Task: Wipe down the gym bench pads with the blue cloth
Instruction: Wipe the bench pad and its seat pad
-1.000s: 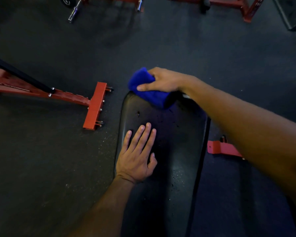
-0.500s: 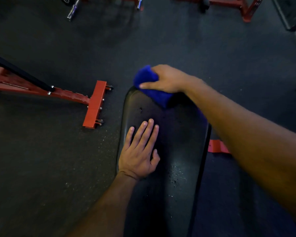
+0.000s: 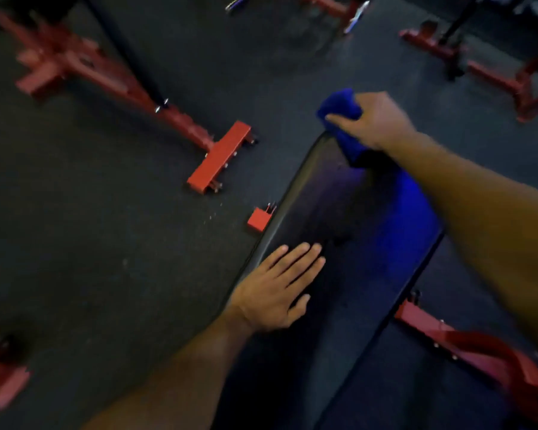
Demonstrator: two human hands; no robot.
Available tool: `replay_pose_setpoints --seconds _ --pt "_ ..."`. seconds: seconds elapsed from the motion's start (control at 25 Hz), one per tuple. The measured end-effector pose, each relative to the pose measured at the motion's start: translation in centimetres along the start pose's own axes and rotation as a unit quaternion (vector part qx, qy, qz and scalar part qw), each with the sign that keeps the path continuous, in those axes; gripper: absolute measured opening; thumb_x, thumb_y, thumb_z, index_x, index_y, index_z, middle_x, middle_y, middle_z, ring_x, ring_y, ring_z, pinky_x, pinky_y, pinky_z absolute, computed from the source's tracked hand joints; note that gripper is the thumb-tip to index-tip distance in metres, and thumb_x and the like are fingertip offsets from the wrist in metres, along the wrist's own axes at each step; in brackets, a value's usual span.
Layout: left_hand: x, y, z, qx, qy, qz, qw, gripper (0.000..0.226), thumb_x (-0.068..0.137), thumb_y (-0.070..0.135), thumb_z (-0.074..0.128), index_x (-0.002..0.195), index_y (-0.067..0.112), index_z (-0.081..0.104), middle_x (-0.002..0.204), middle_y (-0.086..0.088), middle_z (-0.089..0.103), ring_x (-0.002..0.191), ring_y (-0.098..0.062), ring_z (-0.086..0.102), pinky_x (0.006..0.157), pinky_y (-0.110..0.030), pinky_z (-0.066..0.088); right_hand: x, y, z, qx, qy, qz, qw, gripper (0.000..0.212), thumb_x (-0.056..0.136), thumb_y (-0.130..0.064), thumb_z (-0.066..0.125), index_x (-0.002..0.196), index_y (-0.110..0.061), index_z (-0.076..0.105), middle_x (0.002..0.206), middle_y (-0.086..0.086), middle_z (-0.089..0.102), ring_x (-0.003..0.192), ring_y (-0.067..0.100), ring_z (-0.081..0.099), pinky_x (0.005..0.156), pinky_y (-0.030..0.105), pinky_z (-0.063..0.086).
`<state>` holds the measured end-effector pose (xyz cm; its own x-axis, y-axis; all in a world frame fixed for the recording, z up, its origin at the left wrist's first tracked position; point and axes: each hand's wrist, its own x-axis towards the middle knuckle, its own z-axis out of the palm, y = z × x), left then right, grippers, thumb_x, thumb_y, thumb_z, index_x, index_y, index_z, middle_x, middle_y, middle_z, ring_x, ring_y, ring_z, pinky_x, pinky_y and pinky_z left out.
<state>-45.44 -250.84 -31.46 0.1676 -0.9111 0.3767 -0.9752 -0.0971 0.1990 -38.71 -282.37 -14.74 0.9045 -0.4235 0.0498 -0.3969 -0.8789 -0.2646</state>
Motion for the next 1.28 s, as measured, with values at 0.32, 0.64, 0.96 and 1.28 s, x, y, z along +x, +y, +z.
replay_pose_setpoints --seconds 0.32,0.64,0.96,1.28 --pt "-0.3 -0.8 0.7 -0.005 0.034 0.025 0.999 0.067 0.099 0.036 0.048 0.159 0.009 0.034 0.168 -0.008 0.026 0.157 -0.023 0.022 0.128 -0.041 0.015 0.6 -4.0 -0.8 -0.184 -0.138 -0.113 0.967 0.048 0.070 -0.065 0.043 0.075 -0.019 0.052 0.079 0.004 0.060 0.078 0.032 0.059 0.067 0.035 0.042" --pt "-0.4 -1.1 0.6 -0.014 0.041 0.034 0.998 0.063 0.101 0.035 0.047 0.158 0.008 0.037 0.166 -0.009 0.030 0.154 -0.021 0.028 0.125 -0.041 0.025 -3.0 -11.7 5.6 -0.317 -0.321 -0.359 0.817 0.043 0.079 -0.070 0.044 0.074 -0.027 0.045 0.068 -0.004 0.050 0.064 0.022 0.051 0.062 0.033 0.042" --pt "-0.4 -1.0 0.6 -0.005 0.057 0.034 0.998 0.062 0.101 0.035 0.047 0.156 0.008 0.039 0.165 -0.009 0.032 0.153 -0.022 0.031 0.124 -0.040 0.027 -2.5 -11.2 4.6 -0.360 -0.231 -0.293 0.855 0.046 0.079 -0.071 0.045 0.076 -0.025 0.048 0.078 0.005 0.064 0.071 0.030 0.061 0.062 0.032 0.041" --pt "-0.4 -0.9 0.6 -0.011 0.060 0.036 0.998 0.061 0.103 0.034 0.045 0.157 0.006 0.037 0.165 -0.010 0.031 0.154 -0.023 0.029 0.125 -0.041 0.027 0.1 -9.4 1.7 -0.350 -0.255 -0.265 0.862 0.047 0.082 -0.070 0.043 0.071 -0.024 0.040 0.070 -0.002 0.050 0.063 0.023 0.049 0.058 0.031 0.036"
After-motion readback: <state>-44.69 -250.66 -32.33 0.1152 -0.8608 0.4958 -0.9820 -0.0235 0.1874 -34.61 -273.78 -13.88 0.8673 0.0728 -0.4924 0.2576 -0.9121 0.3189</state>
